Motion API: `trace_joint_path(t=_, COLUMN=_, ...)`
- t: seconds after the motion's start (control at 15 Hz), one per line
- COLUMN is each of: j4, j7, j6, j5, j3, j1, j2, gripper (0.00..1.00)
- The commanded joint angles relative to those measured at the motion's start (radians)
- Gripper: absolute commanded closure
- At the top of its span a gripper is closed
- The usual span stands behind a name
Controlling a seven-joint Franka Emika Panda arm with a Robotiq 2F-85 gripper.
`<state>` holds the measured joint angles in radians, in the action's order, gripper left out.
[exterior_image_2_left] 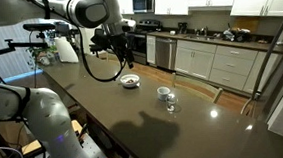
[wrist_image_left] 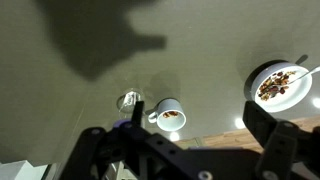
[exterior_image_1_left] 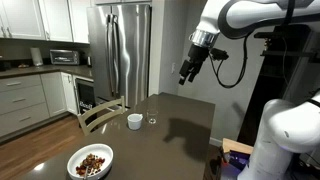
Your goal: Use the spoon to move some of the object from the bowl to the white cup
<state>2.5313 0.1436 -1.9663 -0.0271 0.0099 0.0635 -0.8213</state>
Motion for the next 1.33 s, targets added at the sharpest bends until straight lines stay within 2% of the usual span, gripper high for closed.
trace_joint_path(t=0.0, j4=-0.002, j7=-0.001, j6=0.002, j5=-0.001, j3=0.001, j1=0.001, j2=0.001, gripper=0.00)
trace_joint_path(t=0.53, j4=-0.002, j7=-0.001, j6=0.002, j5=-0.001, j3=0.001, j1=0.001, j2=0.001, gripper=0.00)
trace_joint_path(t=0.67, j4=-0.006, j7=-0.006, j6=-0.004, j5=-0.021, j3=0.005, j1=-0.018, j2=0.032, gripper=0.00)
trace_joint_path(t=1.07, j4=-0.036, j7=-0.018, j6=-0.049, j5=-0.158, j3=0.032, j1=-0.130, j2=0.163, gripper=0.00)
trace_joint_path(t=1.27, j4=-0.075, j7=-0.031, j6=-0.110, j5=-0.251, j3=0.058, j1=-0.202, j2=0.274, gripper=0.00)
